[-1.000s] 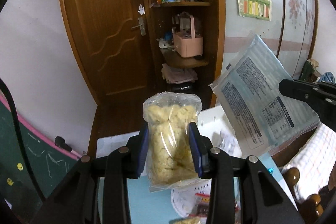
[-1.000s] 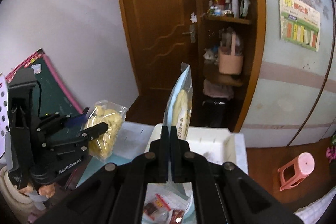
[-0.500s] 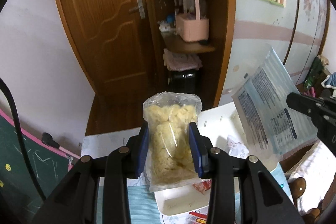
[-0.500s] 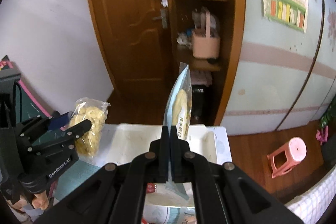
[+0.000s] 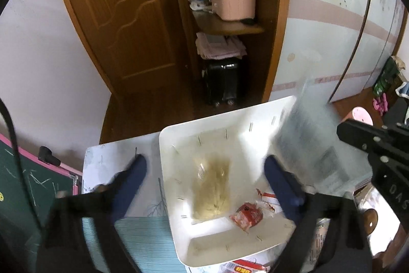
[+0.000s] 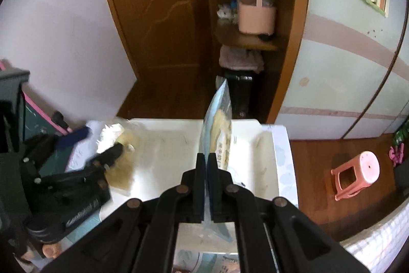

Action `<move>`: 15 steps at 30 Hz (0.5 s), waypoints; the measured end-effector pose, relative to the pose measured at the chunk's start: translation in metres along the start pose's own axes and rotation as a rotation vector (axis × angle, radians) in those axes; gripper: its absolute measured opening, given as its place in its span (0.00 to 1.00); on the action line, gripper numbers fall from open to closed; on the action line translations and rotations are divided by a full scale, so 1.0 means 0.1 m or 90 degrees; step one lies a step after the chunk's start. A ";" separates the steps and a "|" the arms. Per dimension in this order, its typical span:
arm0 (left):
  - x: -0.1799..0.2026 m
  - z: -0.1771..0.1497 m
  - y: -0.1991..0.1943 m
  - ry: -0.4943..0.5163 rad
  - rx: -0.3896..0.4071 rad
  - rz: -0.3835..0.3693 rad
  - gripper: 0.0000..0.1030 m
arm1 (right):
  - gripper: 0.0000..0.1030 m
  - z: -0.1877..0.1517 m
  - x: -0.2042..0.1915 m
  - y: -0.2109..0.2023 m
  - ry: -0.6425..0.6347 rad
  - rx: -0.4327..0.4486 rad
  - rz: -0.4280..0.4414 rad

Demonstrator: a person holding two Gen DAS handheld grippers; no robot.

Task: Organize snacks
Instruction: 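Lift both packs over the basket and release them inside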

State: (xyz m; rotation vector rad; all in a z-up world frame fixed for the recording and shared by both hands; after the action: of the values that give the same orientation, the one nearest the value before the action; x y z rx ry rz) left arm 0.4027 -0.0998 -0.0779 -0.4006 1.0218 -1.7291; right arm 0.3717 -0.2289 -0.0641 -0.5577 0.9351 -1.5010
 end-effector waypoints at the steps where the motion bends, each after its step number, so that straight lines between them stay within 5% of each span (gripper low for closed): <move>1: 0.00 -0.01 -0.03 0.002 0.006 -0.003 0.91 | 0.09 -0.01 0.00 0.00 0.002 0.002 0.001; 3: 0.01 -0.06 -0.05 0.008 0.000 -0.008 0.91 | 0.32 -0.01 0.02 -0.03 0.008 0.018 -0.006; 5: 0.00 -0.08 -0.07 0.008 -0.003 -0.007 0.91 | 0.43 0.01 0.04 -0.07 0.007 0.041 -0.017; 15: -0.05 -0.09 -0.43 0.019 0.034 0.023 0.91 | 0.45 -0.06 -0.06 -0.35 -0.043 0.080 -0.060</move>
State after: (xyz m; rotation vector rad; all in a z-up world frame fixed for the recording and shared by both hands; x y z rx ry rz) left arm 0.3721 -0.0874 -0.0486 -0.3218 0.9958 -1.7312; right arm 0.3472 -0.2231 -0.0381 -0.5646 0.7660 -1.6036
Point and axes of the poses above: each gripper's, at about its wrist camera, not at the fingertips, and y roughly the way its jaws point, x to its right, z to its top, the point moved 6 cm from there along y, roughly the way its jaws point, and after that the axes turned 11 degrees about y, right-handed, at the moved point
